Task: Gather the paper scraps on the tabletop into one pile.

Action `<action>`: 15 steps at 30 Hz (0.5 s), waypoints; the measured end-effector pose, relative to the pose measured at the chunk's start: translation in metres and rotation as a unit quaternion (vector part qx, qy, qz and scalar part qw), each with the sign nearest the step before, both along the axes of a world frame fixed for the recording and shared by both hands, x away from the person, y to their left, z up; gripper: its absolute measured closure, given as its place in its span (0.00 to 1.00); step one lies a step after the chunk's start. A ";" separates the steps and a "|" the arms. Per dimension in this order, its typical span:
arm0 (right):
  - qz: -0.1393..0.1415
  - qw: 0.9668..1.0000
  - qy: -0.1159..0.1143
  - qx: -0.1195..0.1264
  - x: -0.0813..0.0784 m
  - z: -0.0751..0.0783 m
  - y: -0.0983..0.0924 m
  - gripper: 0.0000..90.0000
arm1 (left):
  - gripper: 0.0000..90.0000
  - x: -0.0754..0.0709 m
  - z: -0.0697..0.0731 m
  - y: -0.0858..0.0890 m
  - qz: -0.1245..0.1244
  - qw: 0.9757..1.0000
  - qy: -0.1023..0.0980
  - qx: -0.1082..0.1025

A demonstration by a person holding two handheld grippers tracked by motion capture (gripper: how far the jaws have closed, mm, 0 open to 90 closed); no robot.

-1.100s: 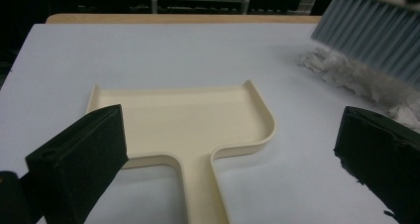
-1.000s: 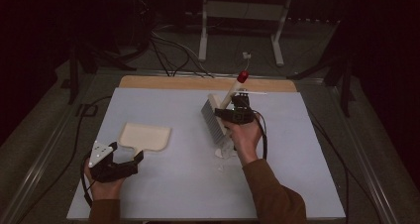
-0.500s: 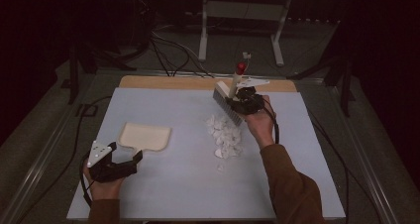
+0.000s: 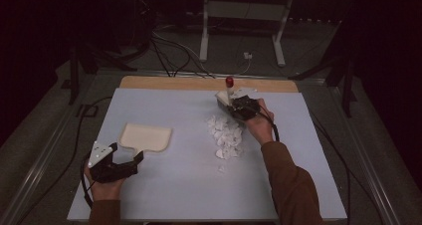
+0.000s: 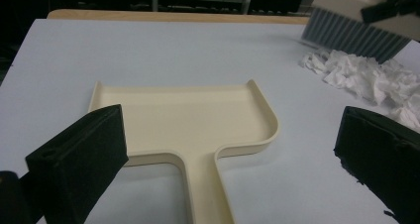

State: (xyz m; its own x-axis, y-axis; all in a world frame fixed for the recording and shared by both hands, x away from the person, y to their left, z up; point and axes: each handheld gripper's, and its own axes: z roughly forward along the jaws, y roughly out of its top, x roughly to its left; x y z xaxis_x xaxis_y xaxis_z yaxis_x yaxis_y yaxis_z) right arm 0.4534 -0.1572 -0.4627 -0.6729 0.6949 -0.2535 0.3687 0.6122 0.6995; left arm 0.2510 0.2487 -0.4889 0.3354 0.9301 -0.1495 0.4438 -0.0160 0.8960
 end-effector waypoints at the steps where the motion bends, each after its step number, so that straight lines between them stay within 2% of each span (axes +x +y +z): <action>1: 0.016 1.000 -0.002 -0.007 -0.001 -0.003 0.004 0.75 | 0.01 0.000 0.000 0.000 0.000 1.000 0.000 0.000; 4: 0.061 0.998 -0.005 -0.027 -0.007 -0.003 0.016 0.75 | 0.01 0.000 0.000 0.001 0.001 1.000 0.000 0.000; 7: 0.113 0.993 -0.004 -0.045 -0.014 -0.003 0.023 0.75 | 0.01 -0.001 0.000 0.001 0.002 1.000 0.000 0.000; 12: 0.187 0.980 0.003 -0.062 -0.028 -0.002 0.022 0.75 | 0.01 -0.001 0.000 0.001 0.002 1.000 0.000 0.000; 15: 0.220 0.973 0.007 -0.067 -0.039 0.000 0.016 0.75 | 0.01 -0.001 0.000 0.000 0.001 1.000 0.000 0.001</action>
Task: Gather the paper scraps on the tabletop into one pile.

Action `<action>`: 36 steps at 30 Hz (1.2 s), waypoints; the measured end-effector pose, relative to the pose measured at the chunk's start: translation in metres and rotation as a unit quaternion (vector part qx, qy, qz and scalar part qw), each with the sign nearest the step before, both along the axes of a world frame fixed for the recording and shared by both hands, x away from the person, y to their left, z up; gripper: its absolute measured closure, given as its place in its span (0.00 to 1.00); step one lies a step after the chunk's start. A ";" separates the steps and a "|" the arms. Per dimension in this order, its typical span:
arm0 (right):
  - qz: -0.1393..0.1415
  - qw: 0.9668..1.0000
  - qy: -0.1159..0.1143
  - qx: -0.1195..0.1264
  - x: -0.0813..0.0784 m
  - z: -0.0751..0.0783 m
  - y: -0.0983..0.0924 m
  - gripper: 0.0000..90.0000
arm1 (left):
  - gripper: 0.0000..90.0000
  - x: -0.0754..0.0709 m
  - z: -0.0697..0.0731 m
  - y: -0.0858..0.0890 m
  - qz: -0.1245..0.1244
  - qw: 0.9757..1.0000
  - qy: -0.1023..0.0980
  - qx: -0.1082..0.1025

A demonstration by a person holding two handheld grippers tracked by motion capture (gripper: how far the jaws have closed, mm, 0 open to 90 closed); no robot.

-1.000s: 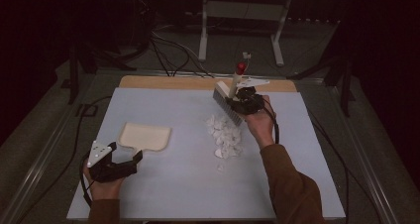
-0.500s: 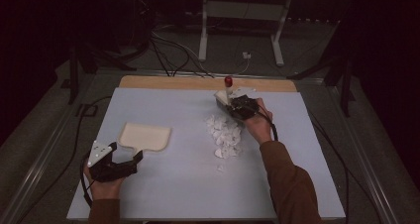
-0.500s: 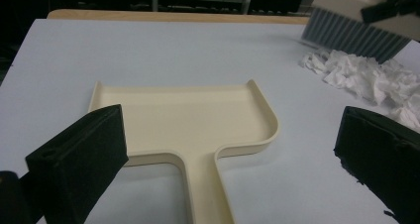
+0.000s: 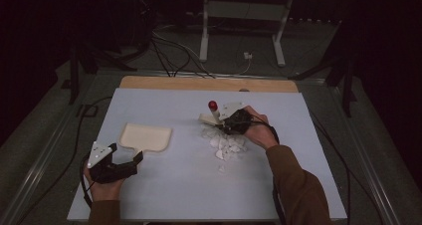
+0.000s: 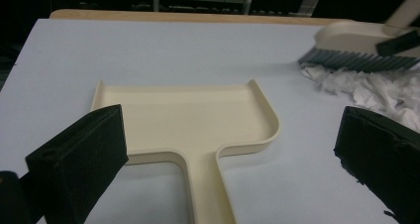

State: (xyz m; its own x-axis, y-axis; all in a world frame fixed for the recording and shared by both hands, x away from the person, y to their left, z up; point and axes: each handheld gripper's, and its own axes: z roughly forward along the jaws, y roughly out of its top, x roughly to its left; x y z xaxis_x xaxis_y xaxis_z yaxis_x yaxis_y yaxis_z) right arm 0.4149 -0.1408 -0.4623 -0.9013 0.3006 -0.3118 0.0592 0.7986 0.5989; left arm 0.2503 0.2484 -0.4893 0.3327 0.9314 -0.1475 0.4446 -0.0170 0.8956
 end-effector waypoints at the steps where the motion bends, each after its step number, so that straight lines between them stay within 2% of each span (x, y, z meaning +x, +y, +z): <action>1: 0.008 1.000 0.005 0.002 -0.004 0.000 -0.002 0.75 | 0.01 0.000 0.000 0.000 -0.001 1.000 0.000 0.001; 10: 0.067 0.997 0.031 0.006 -0.028 0.006 -0.017 0.75 | 0.01 0.000 -0.001 -0.004 -0.004 1.000 0.003 0.004; 12: 0.065 0.997 0.030 0.011 -0.030 0.009 -0.019 0.75 | 0.01 0.001 -0.001 -0.004 -0.005 1.000 0.003 0.004; 14: 0.045 0.999 0.018 0.020 -0.030 0.012 -0.020 0.75 | 0.01 0.001 -0.001 -0.004 -0.006 1.000 0.003 0.003; 16: 0.005 0.999 0.003 0.036 -0.030 0.016 -0.021 0.75 | 0.01 0.001 -0.001 -0.004 -0.007 1.000 0.003 0.003; 18: -0.035 0.998 -0.002 0.053 -0.029 0.019 -0.022 0.75 | 0.01 0.001 -0.001 -0.005 -0.006 1.000 0.004 0.003; 20: -0.076 0.995 -0.005 0.070 -0.029 0.022 -0.024 0.75 | 0.01 0.001 -0.001 -0.004 -0.006 1.000 0.004 0.003; 22: -0.120 0.988 -0.001 0.092 -0.030 0.025 -0.027 0.75 | 0.01 0.001 -0.001 -0.004 -0.007 1.000 0.004 0.003; 25: -0.163 0.981 -0.007 0.101 -0.035 0.028 -0.032 0.75 | 0.01 0.001 -0.002 -0.005 -0.007 1.000 0.005 0.003; 28: -0.209 0.972 -0.019 0.106 -0.042 0.031 -0.039 0.75 | 0.01 0.001 -0.002 -0.005 -0.007 1.000 0.005 0.005; 29: -0.228 0.967 -0.021 0.112 -0.044 0.033 -0.043 0.75 | 0.01 0.001 -0.002 -0.005 -0.008 1.000 0.005 0.004; 33: -0.300 0.943 -0.011 0.142 -0.055 0.036 -0.057 0.75 | 0.01 0.001 -0.002 -0.006 -0.008 1.000 0.005 0.005; 34: -0.313 0.939 -0.008 0.144 -0.058 0.036 -0.059 0.75 | 0.01 0.001 -0.002 -0.006 -0.008 1.000 0.005 0.006; 36: -0.357 0.920 0.006 0.160 -0.067 0.033 -0.064 0.75 | 0.01 0.001 -0.002 -0.006 -0.008 1.000 0.005 0.006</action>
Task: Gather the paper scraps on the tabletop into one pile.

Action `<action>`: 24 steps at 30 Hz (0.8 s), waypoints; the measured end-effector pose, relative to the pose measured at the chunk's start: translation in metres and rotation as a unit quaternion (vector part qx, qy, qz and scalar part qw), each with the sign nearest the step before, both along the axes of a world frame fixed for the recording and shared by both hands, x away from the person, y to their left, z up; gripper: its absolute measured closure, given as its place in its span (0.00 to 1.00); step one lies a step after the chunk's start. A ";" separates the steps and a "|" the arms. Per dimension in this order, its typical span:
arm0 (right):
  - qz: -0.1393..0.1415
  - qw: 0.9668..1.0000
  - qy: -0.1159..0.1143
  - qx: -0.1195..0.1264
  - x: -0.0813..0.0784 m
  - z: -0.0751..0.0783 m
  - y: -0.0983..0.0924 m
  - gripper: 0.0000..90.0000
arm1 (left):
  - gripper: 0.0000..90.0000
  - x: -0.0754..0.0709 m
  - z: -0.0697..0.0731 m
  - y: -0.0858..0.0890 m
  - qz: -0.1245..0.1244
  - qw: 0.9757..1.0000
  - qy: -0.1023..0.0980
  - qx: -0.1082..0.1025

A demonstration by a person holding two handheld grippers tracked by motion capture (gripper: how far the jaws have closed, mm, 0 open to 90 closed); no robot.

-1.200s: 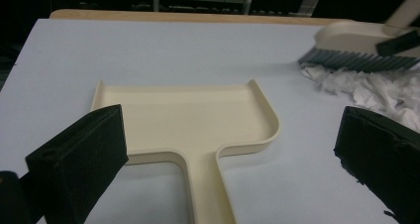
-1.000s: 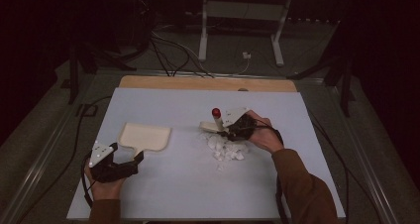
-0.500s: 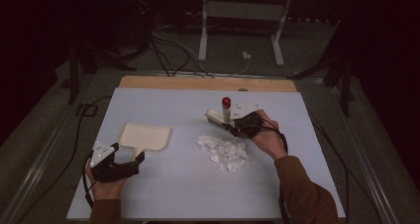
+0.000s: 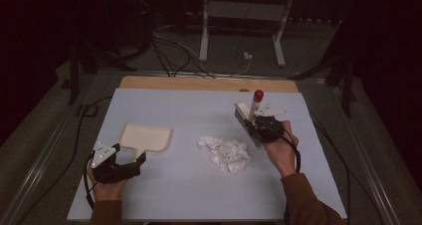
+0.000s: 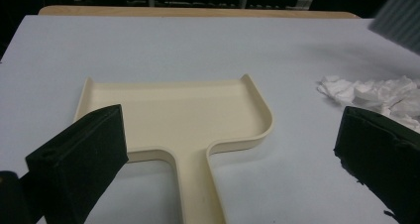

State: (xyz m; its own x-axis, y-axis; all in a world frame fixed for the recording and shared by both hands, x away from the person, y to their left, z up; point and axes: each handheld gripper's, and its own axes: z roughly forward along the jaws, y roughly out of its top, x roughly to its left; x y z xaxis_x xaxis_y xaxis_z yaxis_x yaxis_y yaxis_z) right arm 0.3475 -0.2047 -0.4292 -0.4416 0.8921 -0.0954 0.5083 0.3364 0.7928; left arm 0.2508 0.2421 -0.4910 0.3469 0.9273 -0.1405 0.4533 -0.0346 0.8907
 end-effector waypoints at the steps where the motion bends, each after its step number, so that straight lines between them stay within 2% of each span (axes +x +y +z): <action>1: -0.016 1.000 0.007 0.008 -0.004 -0.002 -0.001 0.75 | 0.01 0.000 0.000 0.000 0.000 1.000 0.000 0.000; 3: -0.032 0.999 0.020 0.001 -0.012 -0.006 -0.002 0.75 | 0.01 0.000 0.000 -0.001 0.000 1.000 0.000 0.001; 6: -0.063 0.997 0.027 -0.020 -0.021 -0.010 0.000 0.75 | 0.01 0.000 0.000 -0.001 -0.001 1.000 0.000 0.001; 9: -0.110 0.992 0.048 -0.042 -0.029 -0.014 0.007 0.75 | 0.01 0.000 0.000 -0.001 -0.001 1.000 0.000 0.002; 10: -0.118 0.990 0.055 -0.048 -0.032 -0.016 0.011 0.75 | 0.01 0.000 0.000 -0.002 -0.001 1.000 0.000 0.002; 13: -0.122 0.988 0.065 -0.065 -0.039 -0.025 0.024 0.75 | 0.01 -0.001 0.000 -0.002 -0.001 1.000 0.000 0.003; 16: -0.136 0.987 0.064 -0.056 -0.043 -0.028 0.036 0.75 | 0.01 -0.001 0.000 -0.001 -0.001 1.000 0.000 0.002; 18: -0.135 0.988 0.065 -0.044 -0.044 -0.030 0.044 0.75 | 0.01 -0.001 0.001 -0.001 -0.001 1.000 -0.001 0.001; 20: -0.132 0.988 0.062 -0.050 -0.044 -0.032 0.055 0.75 | 0.01 -0.001 0.001 -0.001 -0.001 1.000 -0.001 0.000; 24: -0.125 0.989 0.067 -0.036 -0.042 -0.030 0.069 0.75 | 0.01 -0.001 0.001 0.000 0.000 1.000 -0.001 0.000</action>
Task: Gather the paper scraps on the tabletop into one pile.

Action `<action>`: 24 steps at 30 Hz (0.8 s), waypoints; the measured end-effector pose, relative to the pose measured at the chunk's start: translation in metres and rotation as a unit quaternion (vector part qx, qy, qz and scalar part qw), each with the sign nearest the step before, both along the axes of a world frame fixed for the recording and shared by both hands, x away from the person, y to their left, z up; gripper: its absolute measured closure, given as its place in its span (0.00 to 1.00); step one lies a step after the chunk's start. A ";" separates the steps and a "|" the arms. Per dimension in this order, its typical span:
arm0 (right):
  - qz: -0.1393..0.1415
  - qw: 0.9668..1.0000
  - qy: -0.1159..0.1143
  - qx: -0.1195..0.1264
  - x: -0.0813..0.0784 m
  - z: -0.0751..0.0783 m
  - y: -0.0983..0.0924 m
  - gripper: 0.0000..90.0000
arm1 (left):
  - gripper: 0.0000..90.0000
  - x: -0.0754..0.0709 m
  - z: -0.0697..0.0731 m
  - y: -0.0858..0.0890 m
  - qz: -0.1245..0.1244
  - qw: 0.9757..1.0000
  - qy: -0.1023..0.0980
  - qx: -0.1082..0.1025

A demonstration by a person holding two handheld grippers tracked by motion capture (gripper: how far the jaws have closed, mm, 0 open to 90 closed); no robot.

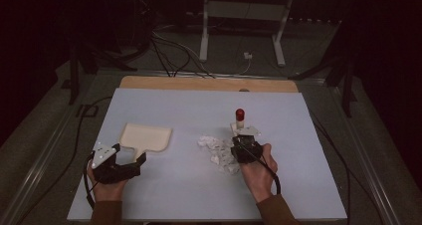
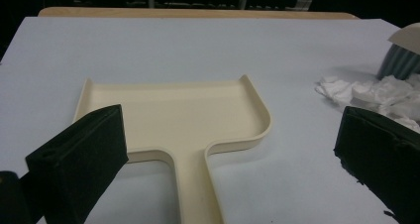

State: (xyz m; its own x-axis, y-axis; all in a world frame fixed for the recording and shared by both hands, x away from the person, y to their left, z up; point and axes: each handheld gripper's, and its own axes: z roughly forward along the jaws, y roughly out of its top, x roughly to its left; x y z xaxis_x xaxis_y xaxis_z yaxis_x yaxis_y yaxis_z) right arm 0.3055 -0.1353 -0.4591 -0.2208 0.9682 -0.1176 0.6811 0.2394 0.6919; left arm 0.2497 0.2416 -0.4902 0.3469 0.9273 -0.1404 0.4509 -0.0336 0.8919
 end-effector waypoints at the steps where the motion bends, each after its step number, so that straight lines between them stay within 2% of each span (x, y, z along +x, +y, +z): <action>1: 0.002 1.000 0.002 0.005 0.001 0.001 0.003 0.75 | 0.01 0.000 0.000 0.000 -0.001 1.000 0.000 0.001; 7: 0.013 1.000 0.003 0.013 0.006 0.000 0.021 0.75 | 0.01 0.000 0.000 0.001 0.000 1.000 0.000 0.000; 14: 0.022 0.999 0.004 0.026 0.015 0.002 0.031 0.75 | 0.01 0.000 0.000 0.000 -0.002 1.000 0.001 0.001; 17: 0.047 0.998 0.001 0.039 0.019 0.003 0.033 0.75 | 0.01 0.000 0.000 0.001 -0.001 1.000 0.001 0.000; 19: 0.076 0.996 -0.010 0.039 0.021 0.003 0.032 0.75 | 0.01 0.000 0.000 0.001 -0.001 1.000 0.001 -0.001; 20: 0.080 0.996 -0.013 0.034 0.023 0.003 0.031 0.75 | 0.01 0.000 0.000 0.001 -0.001 1.000 0.001 -0.001; 22: 0.110 0.993 -0.028 0.036 0.025 0.005 0.026 0.75 | 0.01 0.000 0.000 0.001 -0.002 1.000 0.001 0.000; 24: 0.124 0.991 -0.045 0.032 0.027 0.008 0.019 0.75 | 0.01 0.001 0.000 0.000 -0.003 1.000 0.003 0.002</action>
